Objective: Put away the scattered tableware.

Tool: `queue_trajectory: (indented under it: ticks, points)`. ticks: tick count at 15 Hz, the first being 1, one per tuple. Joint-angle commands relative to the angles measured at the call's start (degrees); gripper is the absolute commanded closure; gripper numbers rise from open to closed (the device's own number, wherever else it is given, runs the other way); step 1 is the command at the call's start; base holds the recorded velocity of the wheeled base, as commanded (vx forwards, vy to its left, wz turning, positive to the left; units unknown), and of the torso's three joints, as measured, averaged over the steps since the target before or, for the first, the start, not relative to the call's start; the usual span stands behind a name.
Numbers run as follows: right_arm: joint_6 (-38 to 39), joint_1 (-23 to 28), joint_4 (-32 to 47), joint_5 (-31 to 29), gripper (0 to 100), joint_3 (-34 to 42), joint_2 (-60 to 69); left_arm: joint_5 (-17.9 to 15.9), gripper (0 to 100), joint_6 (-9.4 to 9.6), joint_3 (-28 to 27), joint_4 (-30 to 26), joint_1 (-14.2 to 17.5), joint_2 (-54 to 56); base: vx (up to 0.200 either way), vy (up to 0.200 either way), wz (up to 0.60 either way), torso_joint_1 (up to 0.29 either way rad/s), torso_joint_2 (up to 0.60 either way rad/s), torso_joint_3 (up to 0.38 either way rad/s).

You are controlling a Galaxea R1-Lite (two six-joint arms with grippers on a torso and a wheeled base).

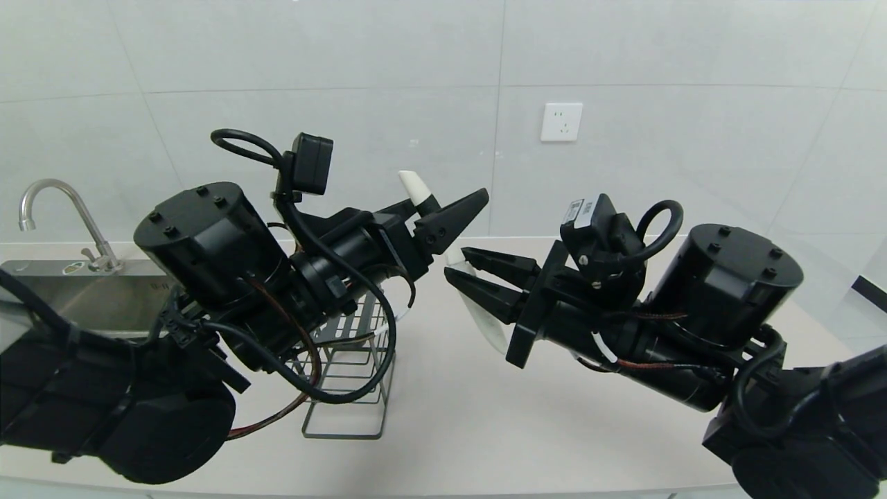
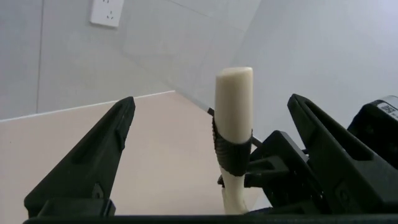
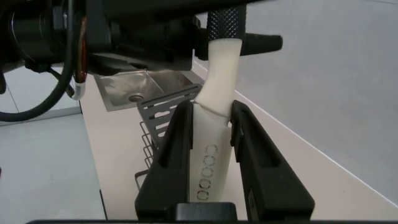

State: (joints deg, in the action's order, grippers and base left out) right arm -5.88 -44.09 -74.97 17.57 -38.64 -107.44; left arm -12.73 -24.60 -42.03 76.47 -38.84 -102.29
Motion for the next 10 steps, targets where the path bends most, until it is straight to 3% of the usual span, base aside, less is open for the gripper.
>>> queue_trajectory:
  ticks: [1,3,5,8,10]
  points:
    - [-0.1,0.3,0.0,0.0,100,-0.3,0.0,-0.4,0,-0.27,-1.0,1.7,-0.1,-1.3,0.000,0.000,0.00,0.000,0.00,0.000]
    - [-0.1,0.5,-1.3,0.0,100,-0.2,0.1,-0.4,0,-0.80,-2.8,2.5,-0.8,-1.4,0.000,0.000,0.00,0.000,0.00,0.000]
    - [-0.3,1.9,-1.6,0.0,100,-0.3,0.2,-1.6,0,-2.65,-4.1,2.5,-1.7,-1.9,0.000,0.000,0.00,0.000,0.00,0.000]
    - [-0.5,4.8,-2.5,0.0,100,-0.5,0.6,-4.4,0,-2.73,-5.9,1.9,-1.9,-1.9,0.000,0.000,0.00,0.000,0.00,0.000]
    - [-0.5,6.0,-4.5,0.1,100,0.6,1.7,-4.1,0,-2.65,-8.9,0.9,-1.9,-2.9,0.000,0.000,0.00,0.000,0.00,0.000]
